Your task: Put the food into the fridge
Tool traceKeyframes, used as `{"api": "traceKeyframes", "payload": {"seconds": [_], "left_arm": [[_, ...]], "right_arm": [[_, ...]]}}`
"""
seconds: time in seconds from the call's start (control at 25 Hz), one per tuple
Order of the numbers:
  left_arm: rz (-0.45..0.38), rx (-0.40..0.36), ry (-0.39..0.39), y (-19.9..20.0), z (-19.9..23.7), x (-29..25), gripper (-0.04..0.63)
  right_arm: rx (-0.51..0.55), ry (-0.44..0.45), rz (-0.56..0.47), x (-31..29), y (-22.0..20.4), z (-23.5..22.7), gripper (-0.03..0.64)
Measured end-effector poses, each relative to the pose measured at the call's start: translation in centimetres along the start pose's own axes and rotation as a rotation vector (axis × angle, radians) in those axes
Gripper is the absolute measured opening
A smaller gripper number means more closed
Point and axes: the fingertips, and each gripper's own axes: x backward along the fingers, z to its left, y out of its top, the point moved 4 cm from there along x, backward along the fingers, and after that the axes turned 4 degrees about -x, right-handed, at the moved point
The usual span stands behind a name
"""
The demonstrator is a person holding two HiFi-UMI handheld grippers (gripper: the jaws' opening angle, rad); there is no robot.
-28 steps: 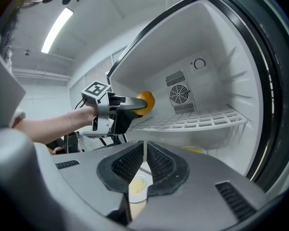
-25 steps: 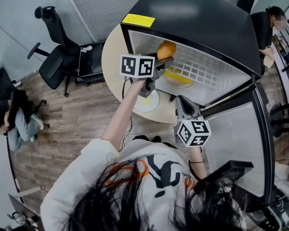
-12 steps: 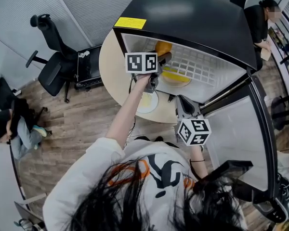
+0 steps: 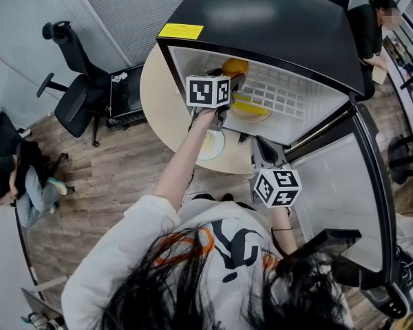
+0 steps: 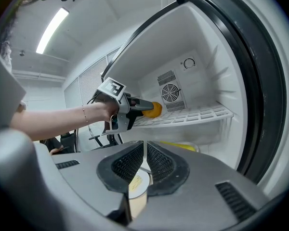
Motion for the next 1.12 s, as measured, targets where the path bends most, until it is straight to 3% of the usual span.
{"api": "traceKeyframes", "payload": {"seconds": [0.12,0.36,0.6,0.92,1.12], "left_arm": [[0.011,-0.058,0.038,-0.3,-0.2,0.1,0.353],[0.008,-0.160,0.090,-0.6,-0.9,0.9,0.356],[-0.036,-0.161,0.089,-1.0,-2.0,3.1,0.356],[-0.038,-0.308,0.022,-2.3,-4.1,6.0,0.353],[-0.084,-0.358,-0.014,-3.9,-4.9,8.1,0.260]], "right_arm": [[-0.002,0.006,0.003,0.1,-0.1,-0.1,0.033],[-0.003,0.017,0.014,0.0,-0.4,-0.4,0.032],[-0.004,0.022,0.012,-0.1,-0.3,-0.6,0.032],[-0.007,0.028,0.011,-0.4,-0.3,-0.4,0.033],[-0.008,0.036,0.014,-0.7,-0.6,0.2,0.032]]}}
